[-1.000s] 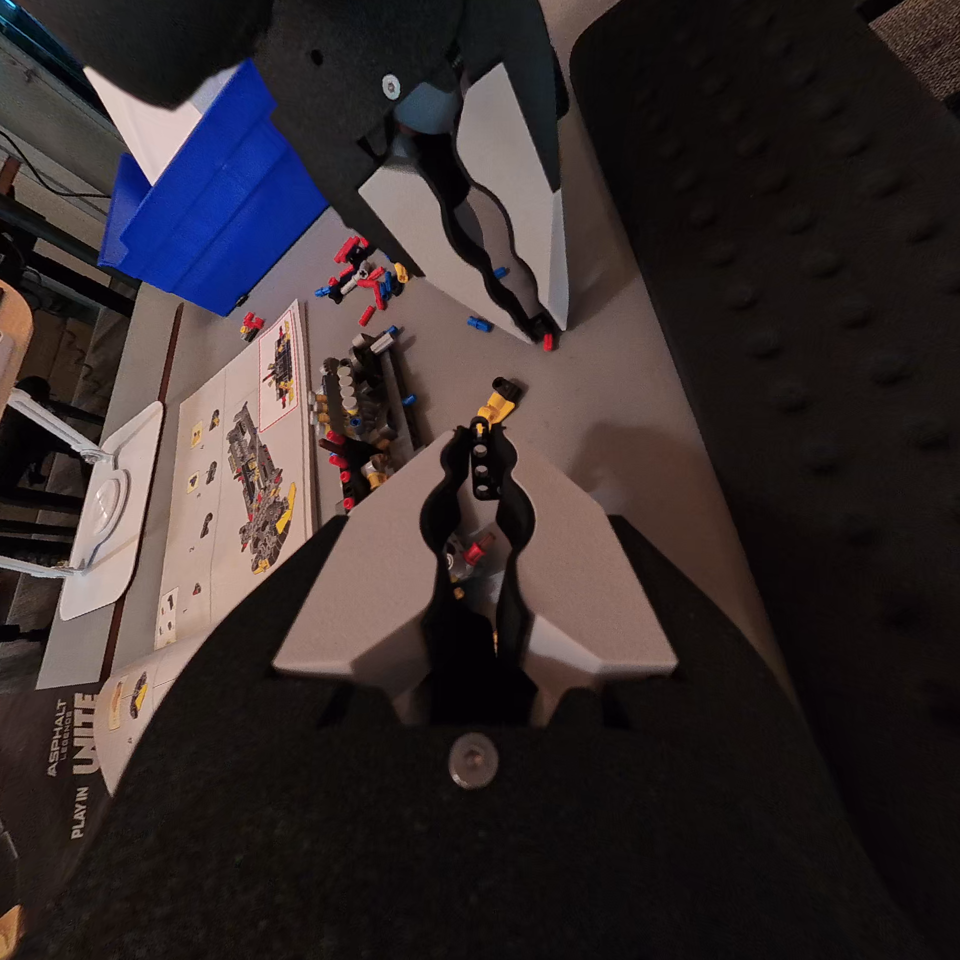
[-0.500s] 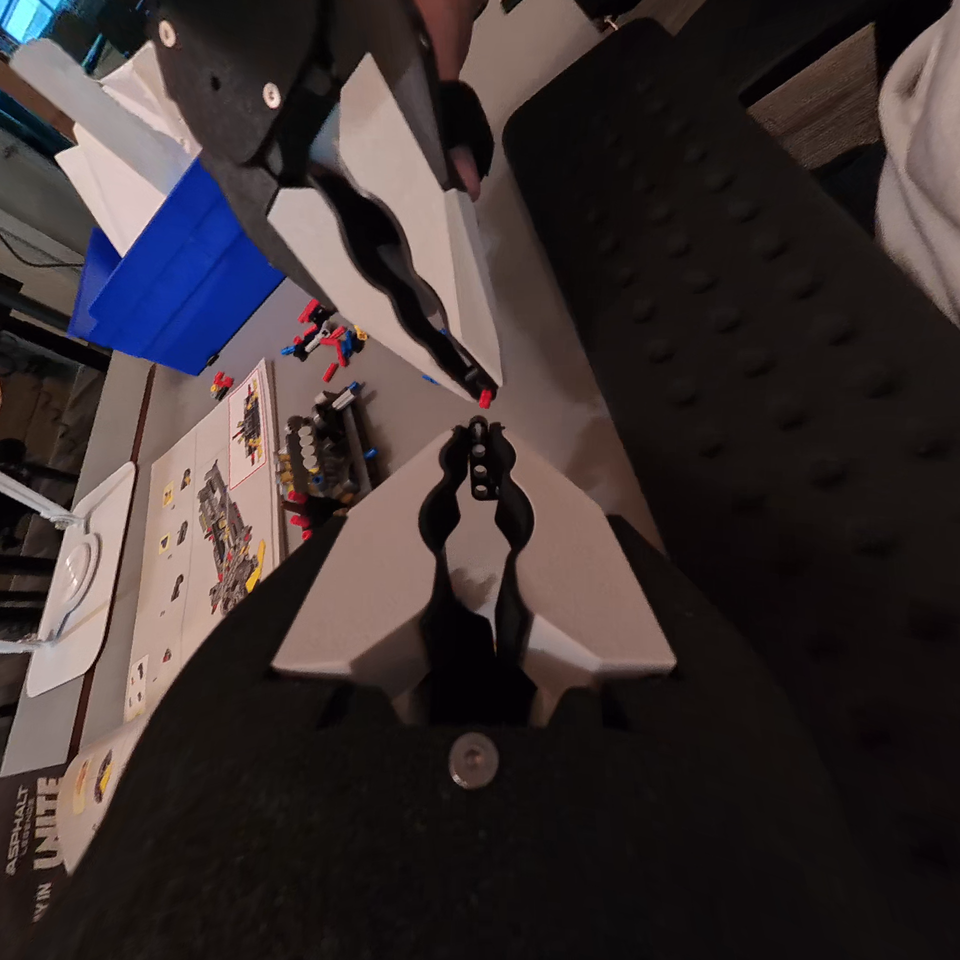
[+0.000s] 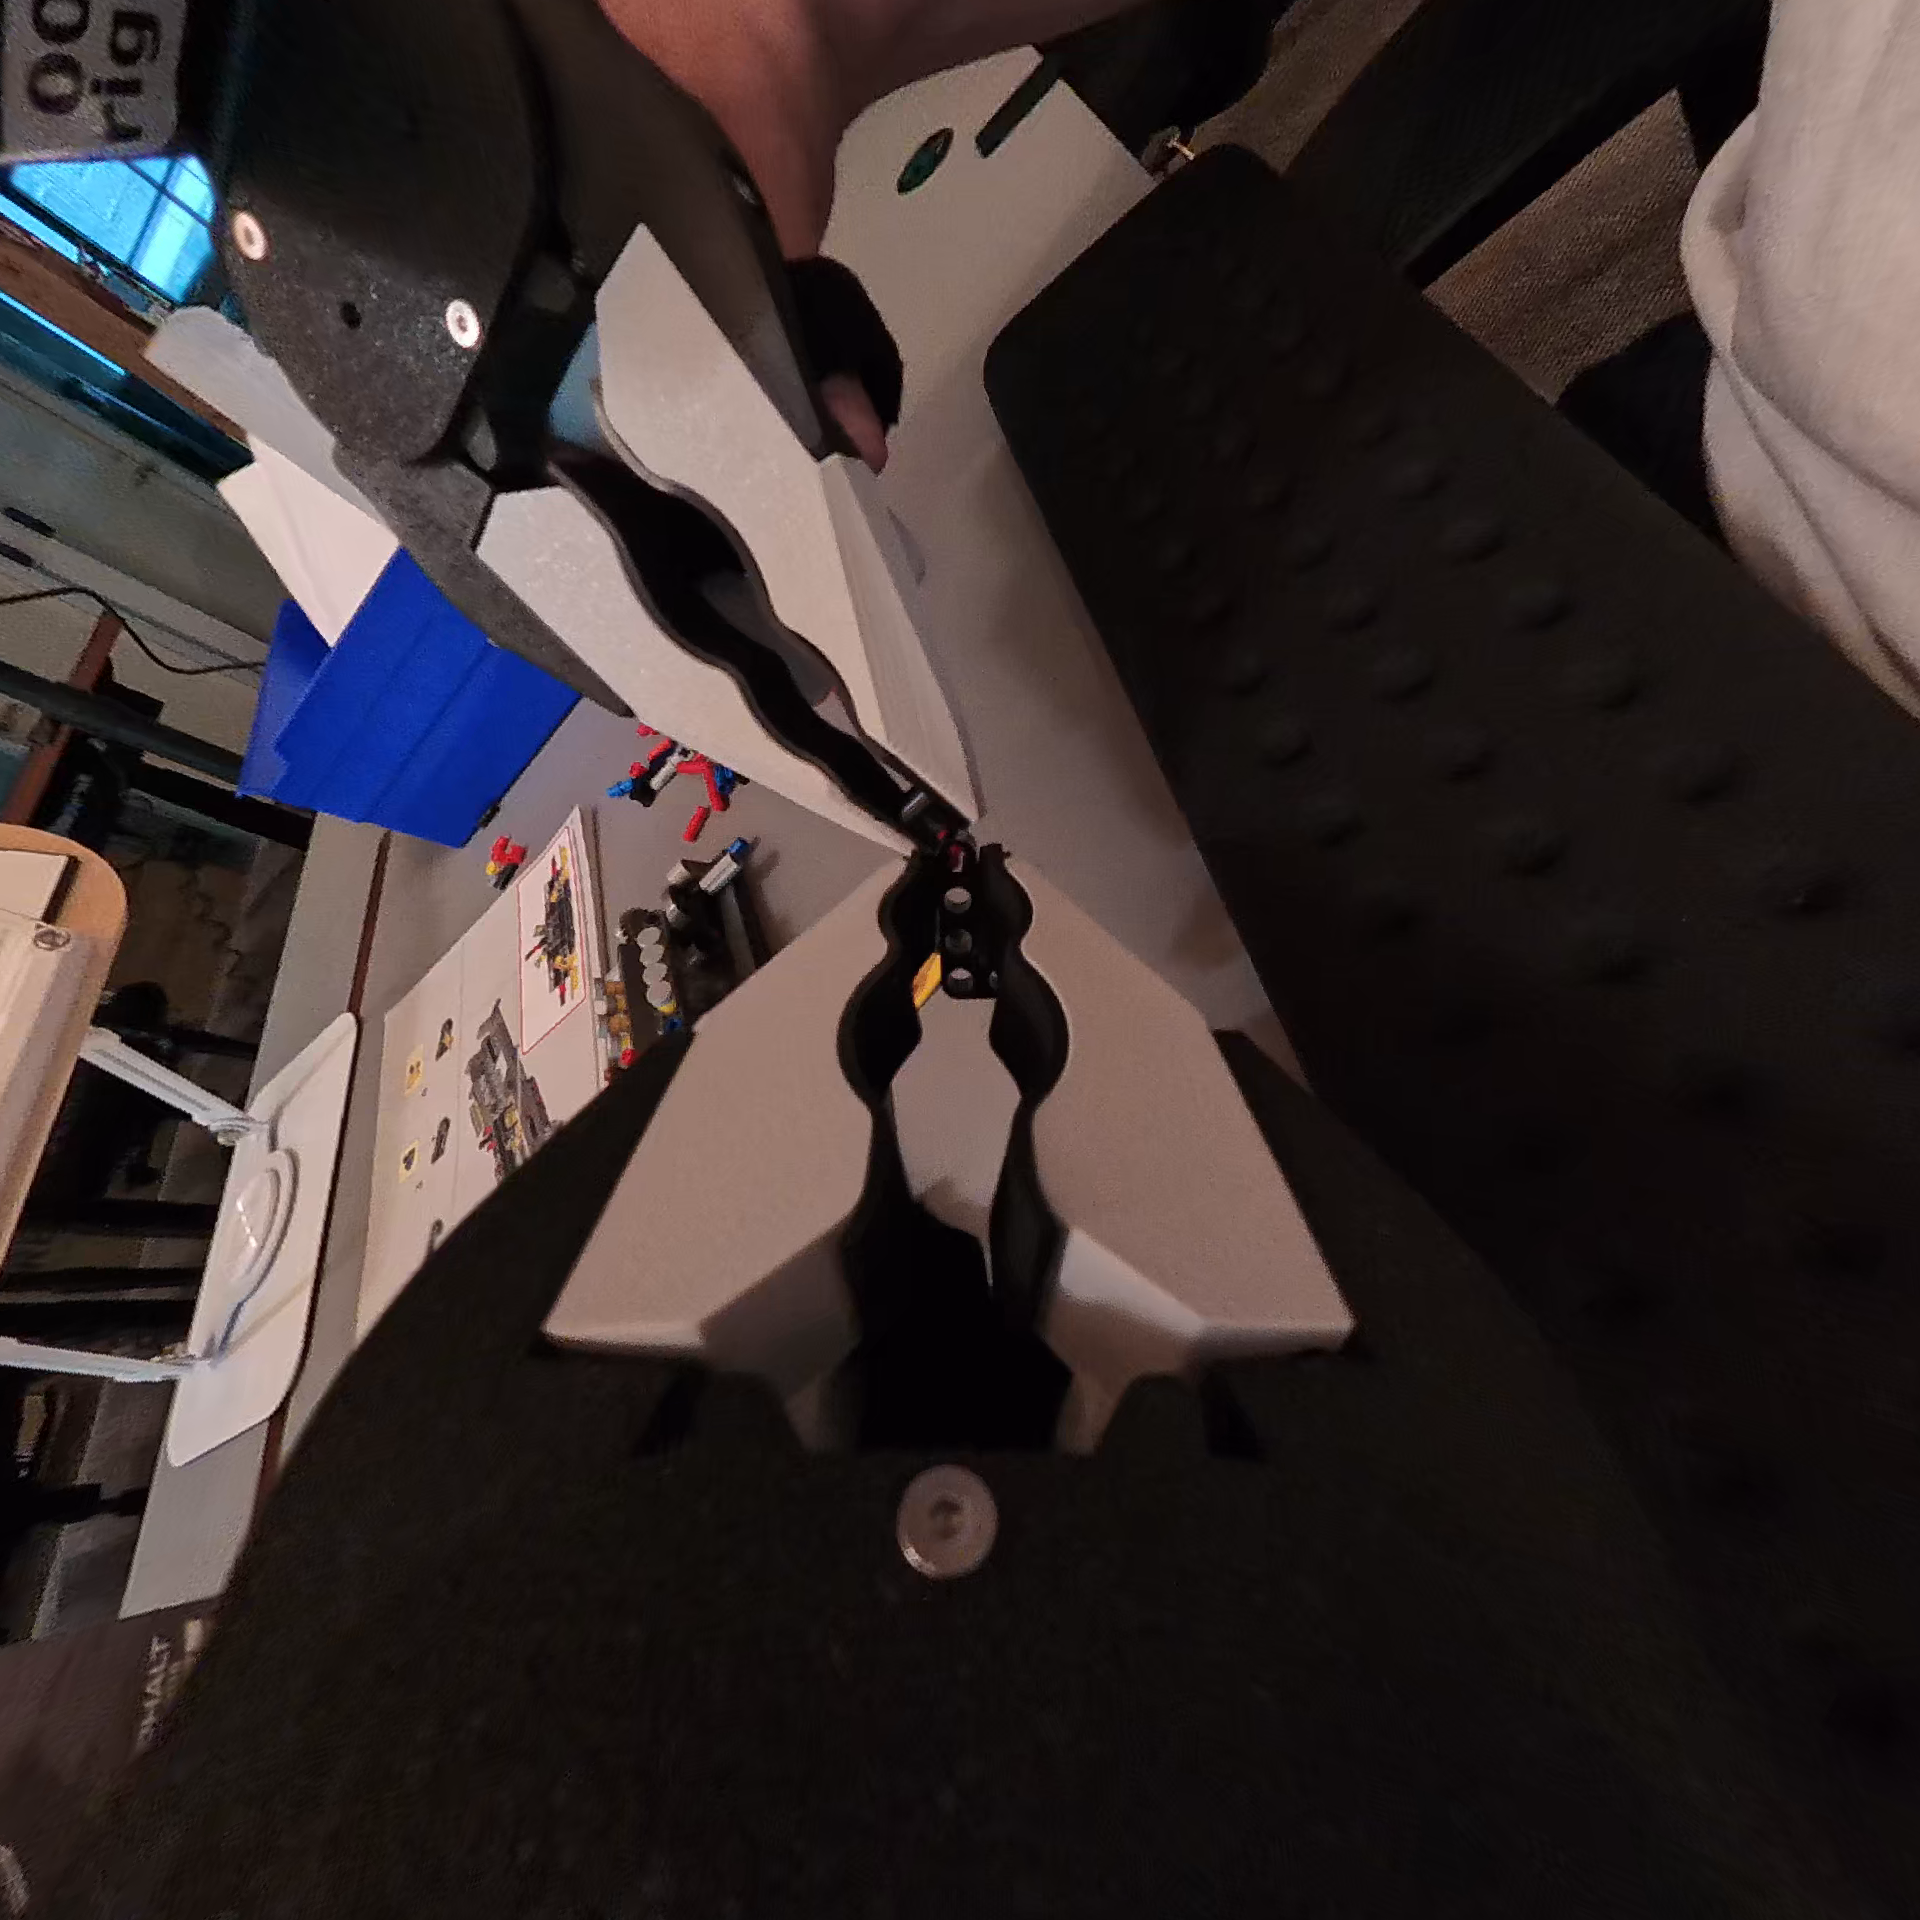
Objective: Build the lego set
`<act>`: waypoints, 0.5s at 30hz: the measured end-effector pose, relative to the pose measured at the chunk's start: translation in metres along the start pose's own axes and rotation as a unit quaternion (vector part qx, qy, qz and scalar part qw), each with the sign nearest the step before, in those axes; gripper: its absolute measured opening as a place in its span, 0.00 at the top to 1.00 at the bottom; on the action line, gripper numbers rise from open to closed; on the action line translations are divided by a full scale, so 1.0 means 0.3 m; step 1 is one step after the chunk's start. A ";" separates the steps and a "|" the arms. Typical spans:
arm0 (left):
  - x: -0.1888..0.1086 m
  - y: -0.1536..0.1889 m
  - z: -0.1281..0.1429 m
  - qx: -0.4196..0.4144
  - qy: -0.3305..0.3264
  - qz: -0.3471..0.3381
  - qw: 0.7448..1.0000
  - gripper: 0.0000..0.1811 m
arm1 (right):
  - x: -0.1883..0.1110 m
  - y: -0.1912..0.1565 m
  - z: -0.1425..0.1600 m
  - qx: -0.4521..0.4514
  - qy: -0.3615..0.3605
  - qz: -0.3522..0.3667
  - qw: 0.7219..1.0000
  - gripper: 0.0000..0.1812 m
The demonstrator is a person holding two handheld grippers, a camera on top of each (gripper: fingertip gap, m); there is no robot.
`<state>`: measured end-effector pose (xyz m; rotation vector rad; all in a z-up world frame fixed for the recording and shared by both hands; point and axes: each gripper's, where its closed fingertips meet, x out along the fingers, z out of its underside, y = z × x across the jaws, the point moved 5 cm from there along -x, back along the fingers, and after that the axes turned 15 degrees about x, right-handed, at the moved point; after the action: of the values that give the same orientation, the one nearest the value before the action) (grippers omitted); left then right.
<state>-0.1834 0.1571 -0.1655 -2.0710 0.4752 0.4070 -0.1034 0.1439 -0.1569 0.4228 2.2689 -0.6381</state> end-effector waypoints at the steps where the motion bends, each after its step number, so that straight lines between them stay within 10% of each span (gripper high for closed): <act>1: 0.001 0.000 -0.001 0.005 0.002 -0.003 1.000 0.97 | 0.001 -0.002 0.001 -0.003 -0.003 -0.004 1.000 0.96; 15: -0.013 -0.009 -0.043 0.097 0.064 -0.057 0.992 0.97 | -0.039 -0.011 -0.018 -0.009 -0.031 -0.182 0.983 0.97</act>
<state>-0.1841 0.1479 -0.1550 -1.9315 0.4514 0.1534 -0.0999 0.1430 -0.1442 -0.0267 2.3086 -0.8003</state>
